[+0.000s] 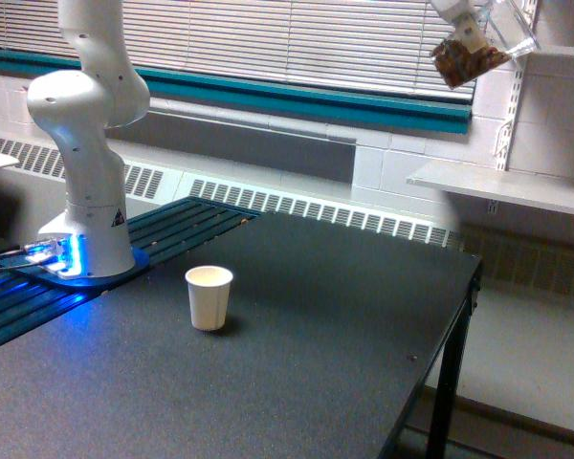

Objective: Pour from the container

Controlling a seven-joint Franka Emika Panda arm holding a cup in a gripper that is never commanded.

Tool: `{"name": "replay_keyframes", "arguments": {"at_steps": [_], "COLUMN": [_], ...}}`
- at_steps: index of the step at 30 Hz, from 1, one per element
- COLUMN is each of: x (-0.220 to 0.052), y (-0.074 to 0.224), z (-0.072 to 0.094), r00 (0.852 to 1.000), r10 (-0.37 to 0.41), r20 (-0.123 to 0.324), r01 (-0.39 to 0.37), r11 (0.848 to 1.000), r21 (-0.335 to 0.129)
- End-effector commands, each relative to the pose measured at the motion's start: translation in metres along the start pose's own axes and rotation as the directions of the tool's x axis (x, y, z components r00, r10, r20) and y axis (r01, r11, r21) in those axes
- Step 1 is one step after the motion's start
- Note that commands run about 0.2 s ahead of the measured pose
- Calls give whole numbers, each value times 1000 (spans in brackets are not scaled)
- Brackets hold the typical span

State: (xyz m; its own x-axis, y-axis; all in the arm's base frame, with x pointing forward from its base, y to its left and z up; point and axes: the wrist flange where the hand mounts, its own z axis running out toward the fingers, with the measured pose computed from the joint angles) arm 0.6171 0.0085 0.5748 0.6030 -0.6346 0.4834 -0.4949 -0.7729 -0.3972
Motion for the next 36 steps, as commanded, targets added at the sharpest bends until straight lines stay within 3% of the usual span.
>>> {"name": "replay_keyframes", "arguments": {"at_steps": [1, 8, 24, 36], "x": [1, 1, -5, -24], "y": [-8, -8, 8, 58], "z": [-11, -16, -42, -73], "r00": [1000, 999, 988, 977], "r10": [-10, -18, -149, -200], "r20": [-13, -28, -40, -78], "r01": [10, 18, 150, 198], "r11": [1000, 1000, 988, 980], "r21": [18, 23, 34, -28]}}
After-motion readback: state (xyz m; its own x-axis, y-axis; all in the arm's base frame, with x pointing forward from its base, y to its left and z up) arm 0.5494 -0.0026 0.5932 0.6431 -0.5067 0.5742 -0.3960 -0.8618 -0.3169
